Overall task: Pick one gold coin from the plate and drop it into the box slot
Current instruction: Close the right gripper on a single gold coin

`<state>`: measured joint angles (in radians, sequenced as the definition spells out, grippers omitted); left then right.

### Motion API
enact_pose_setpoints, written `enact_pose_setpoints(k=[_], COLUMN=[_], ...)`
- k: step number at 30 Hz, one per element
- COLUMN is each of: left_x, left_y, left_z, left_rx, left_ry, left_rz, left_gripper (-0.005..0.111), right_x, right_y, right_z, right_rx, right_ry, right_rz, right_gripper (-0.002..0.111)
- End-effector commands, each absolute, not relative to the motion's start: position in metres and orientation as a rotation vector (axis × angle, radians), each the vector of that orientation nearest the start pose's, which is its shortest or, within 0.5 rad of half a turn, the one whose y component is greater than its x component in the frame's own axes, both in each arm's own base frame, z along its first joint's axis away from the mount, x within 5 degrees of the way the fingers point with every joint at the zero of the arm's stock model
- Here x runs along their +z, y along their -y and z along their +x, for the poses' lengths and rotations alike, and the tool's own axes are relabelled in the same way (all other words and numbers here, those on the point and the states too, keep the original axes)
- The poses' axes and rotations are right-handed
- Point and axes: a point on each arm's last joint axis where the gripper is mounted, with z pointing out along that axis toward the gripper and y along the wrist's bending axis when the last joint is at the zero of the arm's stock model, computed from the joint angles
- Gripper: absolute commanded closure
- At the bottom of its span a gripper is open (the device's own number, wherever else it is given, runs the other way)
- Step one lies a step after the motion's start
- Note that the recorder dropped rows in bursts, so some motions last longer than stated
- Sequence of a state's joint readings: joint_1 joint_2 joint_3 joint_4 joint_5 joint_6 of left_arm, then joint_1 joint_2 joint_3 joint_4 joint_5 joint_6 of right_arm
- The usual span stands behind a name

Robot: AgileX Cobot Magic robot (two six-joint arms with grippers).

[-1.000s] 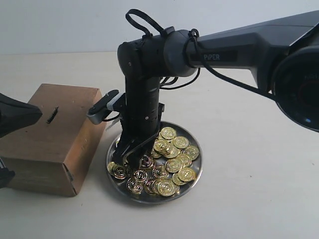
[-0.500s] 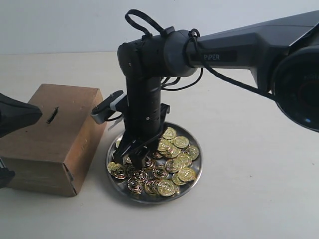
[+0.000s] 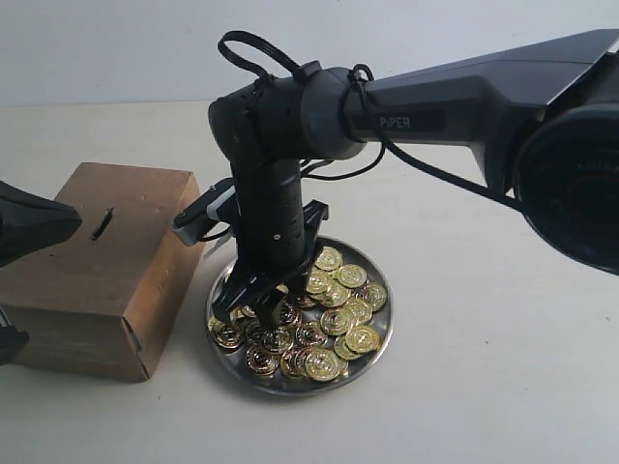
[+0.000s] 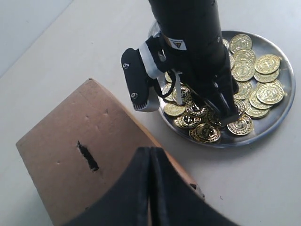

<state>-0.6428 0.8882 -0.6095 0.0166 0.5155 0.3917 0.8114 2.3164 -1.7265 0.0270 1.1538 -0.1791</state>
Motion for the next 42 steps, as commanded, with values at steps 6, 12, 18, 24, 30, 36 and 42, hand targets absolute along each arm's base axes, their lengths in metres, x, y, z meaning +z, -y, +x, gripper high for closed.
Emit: enact_pose_setpoints(k=[6,12,18,24,30,36,42], left_x=[0.283,0.283,0.283,0.283,0.283,0.283,0.283], left_y=[0.104,0.104,0.104,0.104,0.104,0.104,0.104], left_z=[0.138,0.138,0.138,0.138,0.138,0.138,0.138], left_rx=[-0.128,-0.128,-0.128,-0.129,-0.129,-0.129,-0.129], left_ry=[-1.967,-1.967,-1.967,-1.970,-1.970,-1.970,-1.970], left_rz=[1.124,1.124,1.124,1.125,1.125,1.125,1.125], left_gripper=[0.107,0.107,0.107,0.107,0.107,0.107,0.107], right_x=[0.102,0.102,0.102,0.102,0.102,0.102,0.102], right_y=[-0.321,-0.321,-0.332,-0.331,-0.330,-0.328,-0.328], right_z=[0.300,0.299,0.287,0.288,0.290,0.293,0.293], right_rx=[-0.036,-0.038,-0.037,-0.063,-0.096,-0.154,-0.151], right_ry=[-2.901,-2.906,-2.859,-2.850,-2.836,-2.820,-2.821], right_rz=[-1.516,-1.524,-1.600,-1.610,-1.615,-1.592,-1.591], right_gripper=[0.056,0.056,0.056,0.056,0.056,0.056,0.061])
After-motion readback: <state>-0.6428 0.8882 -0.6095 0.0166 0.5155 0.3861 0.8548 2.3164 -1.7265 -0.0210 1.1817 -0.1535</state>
